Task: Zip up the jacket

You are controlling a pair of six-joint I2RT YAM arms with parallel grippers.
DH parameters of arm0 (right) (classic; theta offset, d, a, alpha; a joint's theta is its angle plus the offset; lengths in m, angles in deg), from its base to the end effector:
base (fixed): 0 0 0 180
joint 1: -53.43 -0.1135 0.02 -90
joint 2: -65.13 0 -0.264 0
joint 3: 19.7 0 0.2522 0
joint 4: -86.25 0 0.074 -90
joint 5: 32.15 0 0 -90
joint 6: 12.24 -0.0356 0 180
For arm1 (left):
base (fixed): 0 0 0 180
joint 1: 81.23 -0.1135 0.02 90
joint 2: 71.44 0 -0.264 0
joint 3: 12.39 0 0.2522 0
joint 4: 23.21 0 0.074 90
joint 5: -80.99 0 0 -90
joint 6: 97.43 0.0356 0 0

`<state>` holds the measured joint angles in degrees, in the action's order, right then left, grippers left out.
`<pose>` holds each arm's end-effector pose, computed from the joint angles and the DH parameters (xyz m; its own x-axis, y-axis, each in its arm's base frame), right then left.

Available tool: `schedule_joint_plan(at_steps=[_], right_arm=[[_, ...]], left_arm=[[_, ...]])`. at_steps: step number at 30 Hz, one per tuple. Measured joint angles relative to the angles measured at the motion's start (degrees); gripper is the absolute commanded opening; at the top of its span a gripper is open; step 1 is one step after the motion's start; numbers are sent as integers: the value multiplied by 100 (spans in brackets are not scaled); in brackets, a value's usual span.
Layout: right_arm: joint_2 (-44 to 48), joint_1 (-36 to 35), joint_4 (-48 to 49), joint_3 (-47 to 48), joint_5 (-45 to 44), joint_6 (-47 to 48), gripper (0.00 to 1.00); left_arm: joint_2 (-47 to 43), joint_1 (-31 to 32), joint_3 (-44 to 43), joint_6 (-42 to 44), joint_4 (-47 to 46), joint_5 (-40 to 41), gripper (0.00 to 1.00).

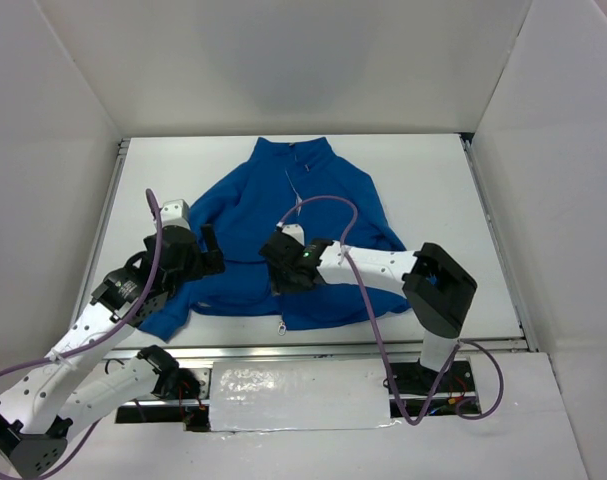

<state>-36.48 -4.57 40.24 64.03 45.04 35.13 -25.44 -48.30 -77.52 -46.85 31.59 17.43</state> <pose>0.1980 0.3020 0.1970 -0.8751 -0.1543 -0.4586 -0.2481 0.9568 0.1516 0.1437 -0.0742 0.3243 -0.4944 -0.3572 -0.7925 -0.1693 0.9338 -0.3153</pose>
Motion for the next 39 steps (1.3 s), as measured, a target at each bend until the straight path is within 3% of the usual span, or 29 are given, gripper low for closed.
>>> schedule_joint_plan(at_steps=[4, 9, 10, 12, 19, 26, 32, 39], right_arm=[[-275, 2, 90, 136, -9, -46, 55], [-459, 2, 157, 114, -11, -109, 31], [-455, 2, 170, 101, -15, -122, 17], [-450, 13, 197, 83, -44, -162, 0], [-107, 57, 205, -214, -232, -273, 0], [1021, 302, 195, -1088, -476, -326, 0], [1692, 501, 223, -1816, -566, -402, 6], [1993, 518, 468, -2232, -492, -391, 10]], left_arm=[[0, 0, 0, 2, -94, -114, 99], [-2, 0, 7, 11, -181, -238, 99], [-2, 0, 13, 13, -203, -275, 99], [0, 0, 17, 17, -221, -332, 99], [138, 0, 216, 42, -564, -909, 99], [1137, 267, 715, -162, -1174, -1847, 95], [2026, 1001, 702, -468, -1585, -1952, 88], [3027, 1250, 669, -658, -2031, -1954, 76]])
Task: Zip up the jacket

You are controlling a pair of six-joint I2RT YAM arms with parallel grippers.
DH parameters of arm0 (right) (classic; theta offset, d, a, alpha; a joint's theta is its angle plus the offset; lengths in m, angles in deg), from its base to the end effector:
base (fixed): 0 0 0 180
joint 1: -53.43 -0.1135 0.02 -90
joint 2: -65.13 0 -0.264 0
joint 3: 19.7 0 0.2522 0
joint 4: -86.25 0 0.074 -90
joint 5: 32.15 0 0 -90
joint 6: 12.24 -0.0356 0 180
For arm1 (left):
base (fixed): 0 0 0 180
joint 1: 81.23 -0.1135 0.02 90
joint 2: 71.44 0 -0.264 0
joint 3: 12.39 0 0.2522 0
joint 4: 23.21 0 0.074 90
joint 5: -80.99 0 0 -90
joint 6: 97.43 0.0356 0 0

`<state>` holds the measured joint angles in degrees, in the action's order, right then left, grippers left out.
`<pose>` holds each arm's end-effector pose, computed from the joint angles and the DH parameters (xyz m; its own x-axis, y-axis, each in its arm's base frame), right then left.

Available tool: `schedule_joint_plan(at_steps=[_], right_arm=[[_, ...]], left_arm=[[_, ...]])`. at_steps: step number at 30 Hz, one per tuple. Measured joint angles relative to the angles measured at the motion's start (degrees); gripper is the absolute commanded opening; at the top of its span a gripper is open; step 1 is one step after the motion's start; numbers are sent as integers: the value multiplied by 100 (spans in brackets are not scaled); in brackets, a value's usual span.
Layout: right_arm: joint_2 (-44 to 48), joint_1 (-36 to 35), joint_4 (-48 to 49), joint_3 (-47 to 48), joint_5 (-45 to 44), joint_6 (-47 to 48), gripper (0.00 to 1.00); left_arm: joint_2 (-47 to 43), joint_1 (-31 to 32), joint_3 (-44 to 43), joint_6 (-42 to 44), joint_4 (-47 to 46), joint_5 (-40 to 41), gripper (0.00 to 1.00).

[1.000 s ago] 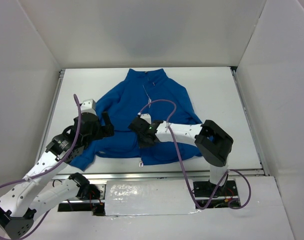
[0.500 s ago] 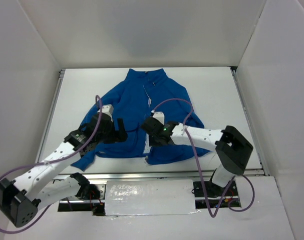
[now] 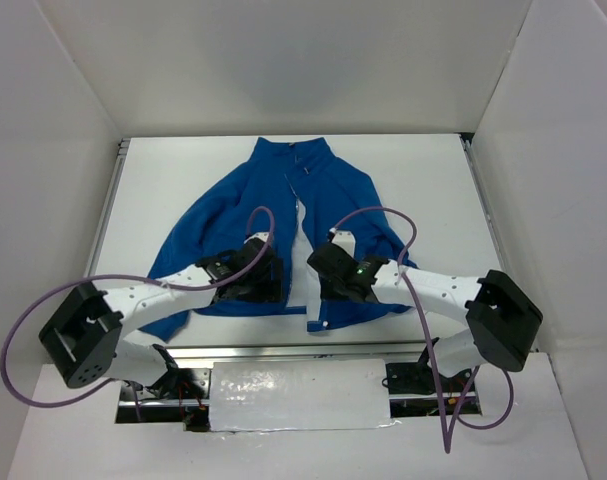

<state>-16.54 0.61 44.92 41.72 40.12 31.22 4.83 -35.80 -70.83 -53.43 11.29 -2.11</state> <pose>0.1716 0.2083 0.1925 -0.8529 0.0196 -0.5218 -0.0760 0.9840 0.1612 0.1885 -0.1852 0.2062 -0.8576 -0.1471 -0.4929 0.0559 0.9259 -0.3735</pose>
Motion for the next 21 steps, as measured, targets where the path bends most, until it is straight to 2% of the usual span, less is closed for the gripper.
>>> schedule_joint_plan(at_steps=[9, 11, 12, 15, 17, 21], right_arm=[[214, 0, 203, -173, 105, 122, 9], [214, 0, 236, -192, 107, 146, 9], [214, 0, 245, -192, 111, 153, 9], [214, 0, 280, -192, 149, 190, 9], [214, 0, 291, -192, 166, 221, 9], [214, 0, 310, -192, 192, 278, 9]], left_arm=[[863, 173, -260, -72, -223, -118, 68], [916, 225, -308, -72, -238, -127, 62], [962, 243, -345, -70, -238, -131, 54], [1154, 267, -435, -81, -280, -142, 47], [1279, 267, -448, -79, -282, -136, 47], [1364, 267, -448, -72, -245, -90, 55]])
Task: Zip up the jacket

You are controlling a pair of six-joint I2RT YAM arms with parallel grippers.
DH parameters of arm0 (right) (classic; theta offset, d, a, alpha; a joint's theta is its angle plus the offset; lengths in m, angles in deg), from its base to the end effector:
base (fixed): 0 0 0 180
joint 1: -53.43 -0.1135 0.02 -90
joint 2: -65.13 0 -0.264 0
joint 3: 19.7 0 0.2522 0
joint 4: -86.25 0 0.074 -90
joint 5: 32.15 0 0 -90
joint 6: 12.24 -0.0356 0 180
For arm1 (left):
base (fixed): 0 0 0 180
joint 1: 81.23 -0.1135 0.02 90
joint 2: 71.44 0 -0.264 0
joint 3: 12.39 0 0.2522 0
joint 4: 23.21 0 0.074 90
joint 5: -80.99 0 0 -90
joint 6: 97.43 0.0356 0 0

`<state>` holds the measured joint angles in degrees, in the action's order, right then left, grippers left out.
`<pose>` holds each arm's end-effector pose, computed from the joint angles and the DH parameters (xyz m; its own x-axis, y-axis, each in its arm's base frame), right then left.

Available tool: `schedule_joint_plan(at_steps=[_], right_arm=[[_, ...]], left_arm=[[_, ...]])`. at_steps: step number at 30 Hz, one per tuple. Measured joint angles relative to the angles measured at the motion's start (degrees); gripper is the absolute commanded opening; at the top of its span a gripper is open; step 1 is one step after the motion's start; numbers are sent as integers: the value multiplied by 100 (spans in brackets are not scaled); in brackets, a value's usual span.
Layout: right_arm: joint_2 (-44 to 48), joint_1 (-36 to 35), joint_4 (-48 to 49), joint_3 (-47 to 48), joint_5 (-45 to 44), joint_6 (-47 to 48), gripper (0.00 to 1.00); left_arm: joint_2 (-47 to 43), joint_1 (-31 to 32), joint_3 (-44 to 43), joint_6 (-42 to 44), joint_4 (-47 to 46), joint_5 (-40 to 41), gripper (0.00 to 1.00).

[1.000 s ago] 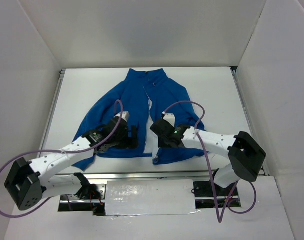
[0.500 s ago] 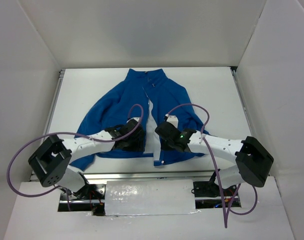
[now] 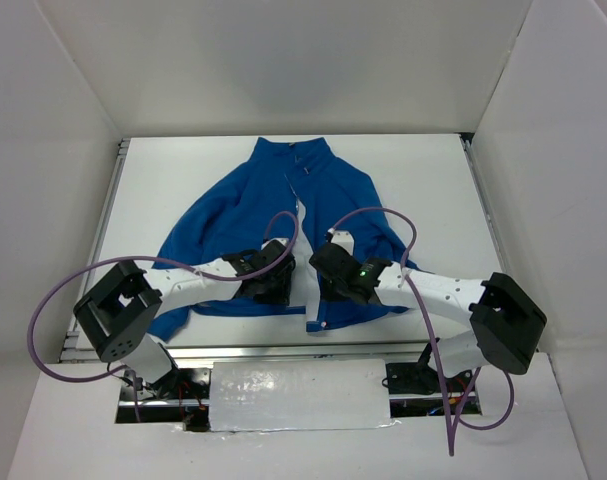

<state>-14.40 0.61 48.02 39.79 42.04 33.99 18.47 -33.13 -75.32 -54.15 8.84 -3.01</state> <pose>0.1684 0.2060 0.1946 -0.8416 -0.0081 -0.5401 -0.1355 0.9711 0.1965 0.2035 -0.2213 0.1693 -0.9053 -0.0751 -0.4180 0.0660 0.9474 -0.3132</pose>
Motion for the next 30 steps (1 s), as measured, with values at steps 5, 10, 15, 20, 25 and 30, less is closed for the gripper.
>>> schedule_joint_plan(at_steps=[5, 10, 15, 20, 25, 30], right_arm=[[0, 0, 9, 0, 17, 22, 9], [-13, 0, 44, 0, 26, 22, 9], [-24, 0, 52, 0, 55, 22, 9], [-24, 0, 92, 0, 140, 26, 14], [79, 0, 382, -79, 614, 144, 55], [627, 0, 839, -168, 1185, 278, 56]], left_arm=[[2, 0, -2, -11, 15, 20, 49], [2, 0, -2, 4, 9, 15, 22], [2, 0, -2, 4, -15, -11, 6], [-166, 0, 74, -2, -85, -28, 0], [-1250, 0, 391, -68, -350, 105, 0], [-2824, -20, 1069, -293, -1161, 518, 0]])
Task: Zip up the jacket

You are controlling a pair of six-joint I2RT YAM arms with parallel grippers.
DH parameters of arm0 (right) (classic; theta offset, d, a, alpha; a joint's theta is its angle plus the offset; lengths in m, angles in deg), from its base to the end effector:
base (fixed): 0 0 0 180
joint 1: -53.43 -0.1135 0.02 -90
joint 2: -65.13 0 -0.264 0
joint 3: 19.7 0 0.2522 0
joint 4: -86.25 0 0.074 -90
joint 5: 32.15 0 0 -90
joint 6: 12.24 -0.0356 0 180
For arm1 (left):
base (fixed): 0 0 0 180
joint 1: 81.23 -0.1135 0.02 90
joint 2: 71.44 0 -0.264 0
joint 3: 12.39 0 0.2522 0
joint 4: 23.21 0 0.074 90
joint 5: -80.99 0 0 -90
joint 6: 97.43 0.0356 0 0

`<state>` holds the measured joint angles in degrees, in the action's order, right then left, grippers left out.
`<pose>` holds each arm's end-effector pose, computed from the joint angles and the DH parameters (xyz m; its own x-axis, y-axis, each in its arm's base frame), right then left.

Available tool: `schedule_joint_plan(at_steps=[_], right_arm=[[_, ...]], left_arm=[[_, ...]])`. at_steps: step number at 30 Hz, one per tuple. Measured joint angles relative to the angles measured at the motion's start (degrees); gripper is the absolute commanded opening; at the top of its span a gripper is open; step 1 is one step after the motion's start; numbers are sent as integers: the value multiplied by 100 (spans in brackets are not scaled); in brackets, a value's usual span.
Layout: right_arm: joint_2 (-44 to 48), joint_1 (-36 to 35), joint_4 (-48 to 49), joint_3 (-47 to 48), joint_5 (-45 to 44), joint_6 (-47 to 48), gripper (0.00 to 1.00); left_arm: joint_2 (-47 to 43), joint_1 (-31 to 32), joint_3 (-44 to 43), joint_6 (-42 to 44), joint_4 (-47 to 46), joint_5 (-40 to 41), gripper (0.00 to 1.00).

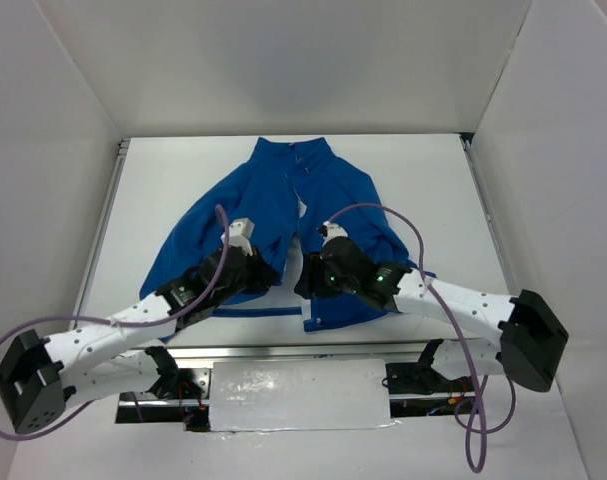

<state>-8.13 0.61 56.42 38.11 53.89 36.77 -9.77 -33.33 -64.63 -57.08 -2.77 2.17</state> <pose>0.1616 0.2089 0.2213 -0.8262 -0.0065 -0.5633 -0.2961 0.8556 0.4245 0.1647 -0.1719 0.2503 -0.6850 -0.3571 -0.6350 0.1438 0.7882 -0.5983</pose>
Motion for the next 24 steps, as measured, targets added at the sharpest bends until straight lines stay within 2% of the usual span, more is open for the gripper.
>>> schedule_joint_plan(at_steps=[4, 10, 17, 20, 24], right_arm=[[435, 63, 750, -70, 551, 20, 56], [271, 328, 2002, -264, 1377, -212, 54], [-240, 437, 2452, -273, 1707, -481, 49], [-313, 485, 2612, -273, 1823, -544, 39], [-317, 564, 2830, -271, 1847, -581, 39]], left_arm=[[-758, -13, 752, -149, -846, 107, 0], [-1163, -17, 1353, -295, -1558, 79, 0], [-1392, -57, 1582, -310, -1961, 52, 0], [-1453, -63, 1700, -315, -2068, 42, 0], [-1462, -61, 1729, -317, -2120, -61, 0]])
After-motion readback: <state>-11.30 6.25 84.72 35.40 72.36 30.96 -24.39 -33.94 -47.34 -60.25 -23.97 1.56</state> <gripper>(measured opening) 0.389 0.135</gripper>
